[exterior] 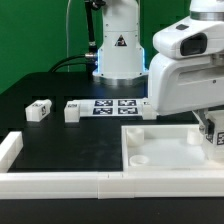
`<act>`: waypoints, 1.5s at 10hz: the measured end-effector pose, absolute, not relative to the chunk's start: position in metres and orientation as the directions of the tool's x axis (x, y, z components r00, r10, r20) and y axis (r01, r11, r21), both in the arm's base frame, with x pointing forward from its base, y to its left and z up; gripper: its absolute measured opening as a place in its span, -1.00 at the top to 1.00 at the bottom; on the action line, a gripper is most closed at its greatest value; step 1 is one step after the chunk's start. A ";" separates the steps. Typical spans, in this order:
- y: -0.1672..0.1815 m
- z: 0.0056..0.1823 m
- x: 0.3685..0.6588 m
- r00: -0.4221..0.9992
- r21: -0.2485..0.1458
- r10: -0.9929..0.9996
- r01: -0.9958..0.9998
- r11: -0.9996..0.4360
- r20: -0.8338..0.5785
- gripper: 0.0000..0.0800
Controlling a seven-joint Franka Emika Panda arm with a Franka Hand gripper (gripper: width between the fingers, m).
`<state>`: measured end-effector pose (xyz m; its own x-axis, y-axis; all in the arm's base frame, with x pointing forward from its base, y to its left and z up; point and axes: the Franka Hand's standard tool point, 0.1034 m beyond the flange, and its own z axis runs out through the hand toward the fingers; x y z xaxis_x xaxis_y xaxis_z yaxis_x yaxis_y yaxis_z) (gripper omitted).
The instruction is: Assemble one leg
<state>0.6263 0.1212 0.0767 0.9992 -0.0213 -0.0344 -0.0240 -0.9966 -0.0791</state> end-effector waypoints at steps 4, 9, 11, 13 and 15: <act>0.120 0.076 0.627 0.840 -0.043 -0.540 -0.542 -0.839 -0.053 0.27; 0.120 0.075 0.628 0.414 -0.027 -0.908 -0.910 -0.413 -0.059 0.27; 0.120 0.075 0.628 0.392 -0.027 -0.918 -0.920 -0.391 -0.066 0.27; 0.122 0.075 0.628 0.422 -0.030 -0.904 -0.907 -0.421 -0.067 -0.36; 0.124 0.077 0.628 0.636 -0.049 -0.769 -0.772 -0.634 -0.058 -0.57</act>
Offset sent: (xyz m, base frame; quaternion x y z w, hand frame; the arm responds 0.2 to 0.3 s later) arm 0.0002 -0.0052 -0.0028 -0.0427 0.0603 0.3104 0.9477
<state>0.6279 0.1235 0.0768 0.6361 -0.7695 -0.0577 -0.7716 -0.6342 -0.0486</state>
